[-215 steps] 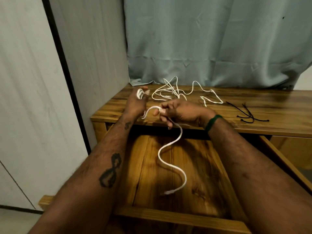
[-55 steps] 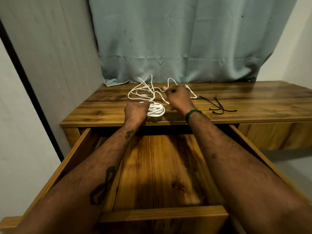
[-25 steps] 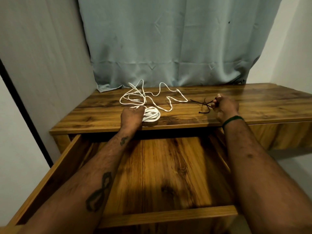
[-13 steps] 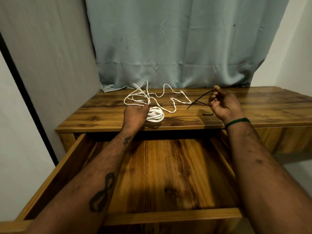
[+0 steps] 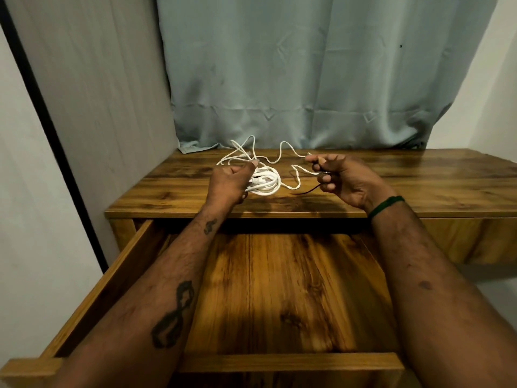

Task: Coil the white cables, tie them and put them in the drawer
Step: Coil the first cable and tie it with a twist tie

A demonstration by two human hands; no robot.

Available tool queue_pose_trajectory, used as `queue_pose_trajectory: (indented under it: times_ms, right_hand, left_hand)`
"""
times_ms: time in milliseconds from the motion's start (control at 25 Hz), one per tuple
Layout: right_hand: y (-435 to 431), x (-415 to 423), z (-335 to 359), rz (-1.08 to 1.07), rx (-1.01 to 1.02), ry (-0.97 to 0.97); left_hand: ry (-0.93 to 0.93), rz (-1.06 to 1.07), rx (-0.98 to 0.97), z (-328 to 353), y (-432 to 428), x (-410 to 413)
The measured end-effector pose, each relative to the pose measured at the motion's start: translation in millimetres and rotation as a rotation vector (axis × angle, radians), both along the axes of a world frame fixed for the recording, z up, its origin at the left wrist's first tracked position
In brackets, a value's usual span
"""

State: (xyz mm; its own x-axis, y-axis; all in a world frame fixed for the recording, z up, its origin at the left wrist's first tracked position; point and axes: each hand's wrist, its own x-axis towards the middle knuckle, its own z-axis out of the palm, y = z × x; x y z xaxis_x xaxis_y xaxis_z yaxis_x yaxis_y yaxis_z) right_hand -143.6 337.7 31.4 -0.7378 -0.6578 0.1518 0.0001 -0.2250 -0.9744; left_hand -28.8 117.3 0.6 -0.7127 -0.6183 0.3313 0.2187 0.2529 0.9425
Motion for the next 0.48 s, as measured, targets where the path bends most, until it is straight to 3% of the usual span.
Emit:
queue_pose_trajectory:
  times_ms: [200, 400, 480]
  right_hand:
    - [-3, 7, -5, 0.091, 0.047, 0.103]
    - [-39, 12, -31, -0.172, 0.41, 0.419]
    - [-47, 11, -42, -0.263, 0.435, 0.51]
  left_hand:
    - [-0.023, -0.056, -0.018, -2, 3, 0]
    - [-0.089, -0.132, 0.008, -9, 8, 1]
    - [-0.114, -0.161, -0.008, -11, 14, 2]
